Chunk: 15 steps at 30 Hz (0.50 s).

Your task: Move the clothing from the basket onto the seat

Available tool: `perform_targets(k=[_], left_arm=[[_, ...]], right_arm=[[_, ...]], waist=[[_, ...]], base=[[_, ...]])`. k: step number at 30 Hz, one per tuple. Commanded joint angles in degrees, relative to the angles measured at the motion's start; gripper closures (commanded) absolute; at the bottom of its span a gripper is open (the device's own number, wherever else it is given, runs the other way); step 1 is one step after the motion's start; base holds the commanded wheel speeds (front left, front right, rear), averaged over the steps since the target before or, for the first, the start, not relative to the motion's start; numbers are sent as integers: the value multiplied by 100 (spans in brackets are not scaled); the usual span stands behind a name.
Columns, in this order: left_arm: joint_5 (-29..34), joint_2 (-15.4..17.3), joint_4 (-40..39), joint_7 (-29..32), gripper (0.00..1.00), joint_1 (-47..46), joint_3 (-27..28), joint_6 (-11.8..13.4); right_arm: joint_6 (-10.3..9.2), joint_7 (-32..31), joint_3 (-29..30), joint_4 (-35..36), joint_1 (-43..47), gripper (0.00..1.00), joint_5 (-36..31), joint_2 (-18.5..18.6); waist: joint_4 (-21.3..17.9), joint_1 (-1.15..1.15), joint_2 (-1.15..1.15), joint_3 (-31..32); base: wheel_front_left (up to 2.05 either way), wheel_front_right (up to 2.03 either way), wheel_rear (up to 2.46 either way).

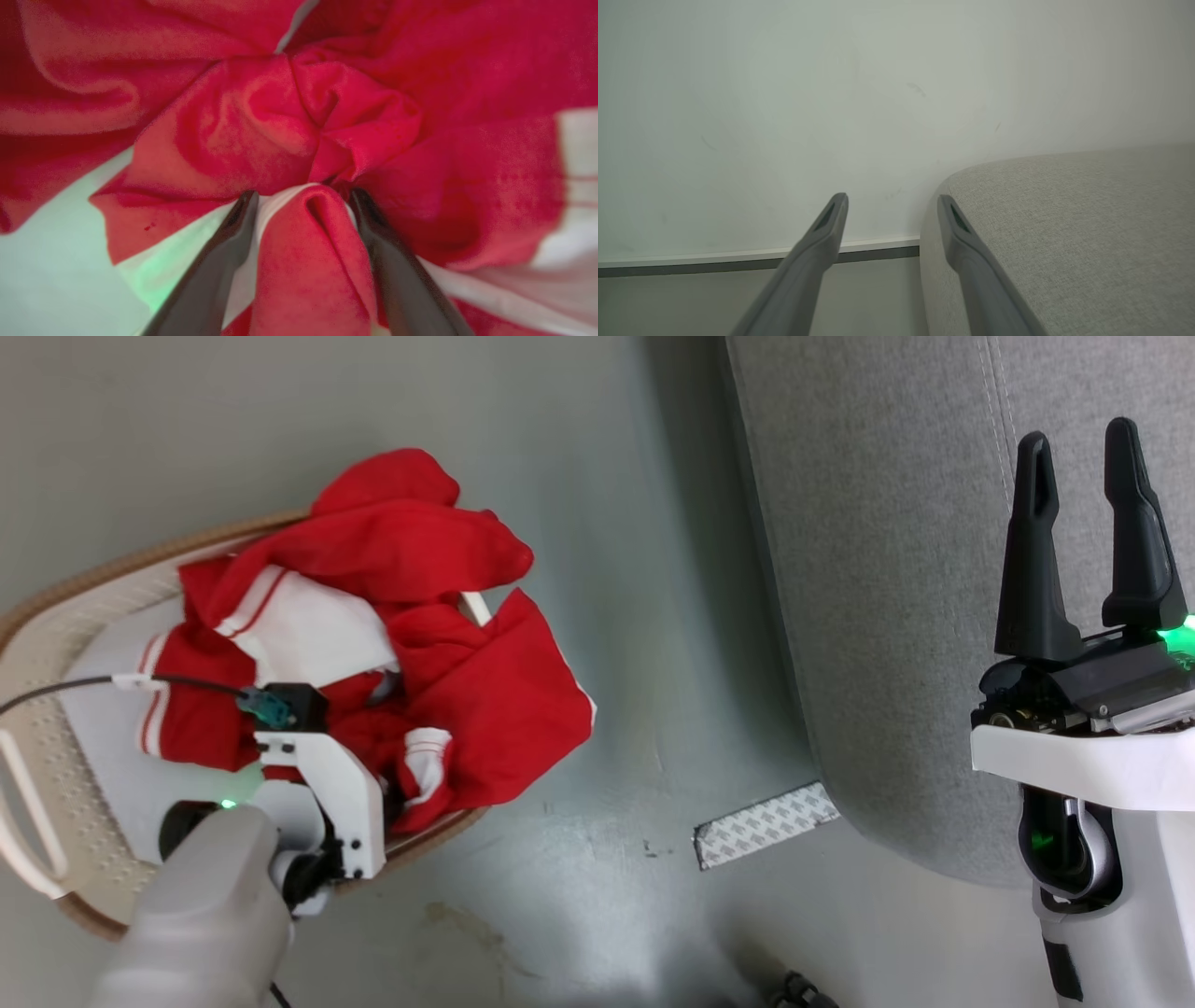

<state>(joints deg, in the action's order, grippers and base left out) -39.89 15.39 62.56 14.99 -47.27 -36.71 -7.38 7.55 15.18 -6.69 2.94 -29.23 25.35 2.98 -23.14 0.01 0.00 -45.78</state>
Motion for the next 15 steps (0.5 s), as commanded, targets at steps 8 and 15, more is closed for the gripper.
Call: perform_targets(k=[8, 15], left_arm=[[-236, 187, 87, 141, 100, -235, -390, -16], [-371, 261, -58, -136, 100, -257, -733, -16]], right_arm=[[-12, -5, -14, 2, -99, 0, 110, -12], [-12, -5, 34, -83, -75, 0, -13, -10]], waist=[[-170, -1, 0, -193], [-76, -1, 0, 21]], base=[[0, 0, 0], [0, 0, 0]])
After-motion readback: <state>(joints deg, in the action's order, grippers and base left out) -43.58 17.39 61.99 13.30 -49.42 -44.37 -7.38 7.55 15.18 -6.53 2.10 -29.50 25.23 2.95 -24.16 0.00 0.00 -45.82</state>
